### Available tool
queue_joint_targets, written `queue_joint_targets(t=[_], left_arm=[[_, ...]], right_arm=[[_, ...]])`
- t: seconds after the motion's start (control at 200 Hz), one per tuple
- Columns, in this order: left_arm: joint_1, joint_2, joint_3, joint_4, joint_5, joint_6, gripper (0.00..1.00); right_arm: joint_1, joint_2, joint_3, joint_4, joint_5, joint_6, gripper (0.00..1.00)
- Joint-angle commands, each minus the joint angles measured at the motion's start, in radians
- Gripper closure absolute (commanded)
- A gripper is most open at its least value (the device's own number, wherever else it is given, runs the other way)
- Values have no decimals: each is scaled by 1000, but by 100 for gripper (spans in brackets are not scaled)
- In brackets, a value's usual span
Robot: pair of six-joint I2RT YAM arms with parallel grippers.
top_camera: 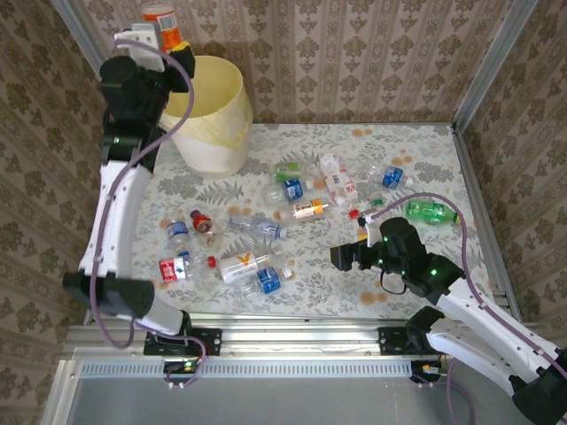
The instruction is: Throw the plastic bottles in the bin
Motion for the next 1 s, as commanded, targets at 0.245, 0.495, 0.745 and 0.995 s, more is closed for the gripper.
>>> queue_joint_targets(t=[0.245, 0.495, 0.745, 0.995], left_arm=[[102, 593, 678, -587, 69, -151, 0], [3, 312, 529, -513, -25, -100, 0], [-57, -131, 32, -286, 72, -75, 0], [-70, -484, -403, -172, 188, -68, 0]], right_arm=[[5, 5, 56, -31, -12, 3, 0], [3, -5, 29, -52, 94, 47, 0], [-76, 200, 155, -123, 210, 117, 0], [-209, 462, 354, -125, 208, 62, 0]])
